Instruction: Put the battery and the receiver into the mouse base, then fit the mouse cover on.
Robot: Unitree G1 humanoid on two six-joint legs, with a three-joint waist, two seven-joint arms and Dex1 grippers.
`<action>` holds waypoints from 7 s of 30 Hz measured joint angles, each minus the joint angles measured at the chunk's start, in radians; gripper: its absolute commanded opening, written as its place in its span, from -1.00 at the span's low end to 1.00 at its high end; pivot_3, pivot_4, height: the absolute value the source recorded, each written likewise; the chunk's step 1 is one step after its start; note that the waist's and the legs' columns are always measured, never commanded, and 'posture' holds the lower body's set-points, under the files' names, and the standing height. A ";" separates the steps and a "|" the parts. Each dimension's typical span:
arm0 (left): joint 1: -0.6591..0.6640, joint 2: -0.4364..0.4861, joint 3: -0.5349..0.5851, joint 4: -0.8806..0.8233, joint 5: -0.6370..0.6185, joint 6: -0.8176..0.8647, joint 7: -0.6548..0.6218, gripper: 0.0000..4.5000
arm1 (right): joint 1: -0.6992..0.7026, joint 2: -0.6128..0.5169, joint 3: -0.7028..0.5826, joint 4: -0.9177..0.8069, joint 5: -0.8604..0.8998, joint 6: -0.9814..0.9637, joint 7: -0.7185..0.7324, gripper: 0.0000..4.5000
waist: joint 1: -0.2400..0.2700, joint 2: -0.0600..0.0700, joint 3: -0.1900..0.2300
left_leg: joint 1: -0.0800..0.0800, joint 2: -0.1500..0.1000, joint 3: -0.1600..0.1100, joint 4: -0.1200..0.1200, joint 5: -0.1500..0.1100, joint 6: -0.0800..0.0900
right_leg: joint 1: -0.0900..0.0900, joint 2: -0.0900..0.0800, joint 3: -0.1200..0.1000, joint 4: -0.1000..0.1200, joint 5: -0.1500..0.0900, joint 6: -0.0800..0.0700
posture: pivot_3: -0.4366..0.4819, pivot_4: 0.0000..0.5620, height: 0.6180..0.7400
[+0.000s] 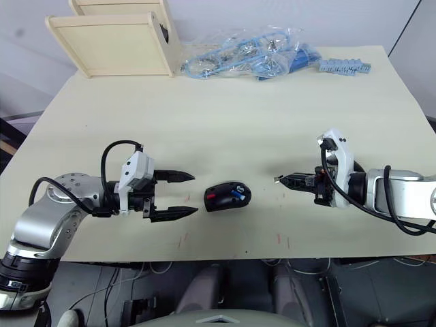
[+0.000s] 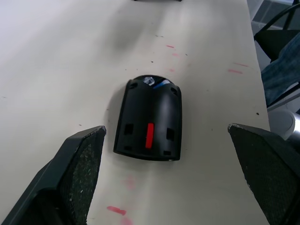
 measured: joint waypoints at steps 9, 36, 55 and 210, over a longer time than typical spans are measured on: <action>-0.124 -0.027 -0.112 0.047 0.046 -0.019 -0.003 0.98 | 0.089 -0.040 -0.025 -0.086 0.001 -0.079 -0.014 -1.00 | -0.001 0.000 0.000 | 0.000 0.000 0.000 0.000 0.000 0.000 | 0.000 0.000 0.000 0.000 0.000 0.000 | -0.05 -0.47 1.00; -0.307 -0.174 -0.351 0.165 0.253 -0.026 0.012 0.98 | 0.170 -0.064 -0.040 -0.145 0.001 -0.167 -0.054 -1.00 | -0.005 0.000 0.000 | 0.000 0.000 0.000 0.001 0.000 0.000 | 0.001 0.001 0.000 0.001 0.000 0.000 | -0.05 -0.47 1.00; -0.341 -0.183 -0.386 0.165 0.314 0.020 0.012 0.88 | 0.171 -0.064 -0.040 -0.162 0.001 -0.194 -0.075 -1.00 | -0.002 0.000 0.000 | 0.000 0.000 -0.001 0.001 0.000 0.000 | 0.001 0.000 0.000 0.001 0.000 0.000 | -0.05 -0.47 1.00; -0.349 -0.247 -0.422 0.164 0.368 0.009 0.046 0.30 | -0.700 0.514 0.557 0.248 -0.754 0.534 0.092 -1.00 | -0.002 0.002 -0.001 | -0.001 -0.002 -0.003 0.003 0.000 0.000 | 0.001 -0.001 -0.002 0.001 0.001 0.000 | -0.05 -0.47 1.00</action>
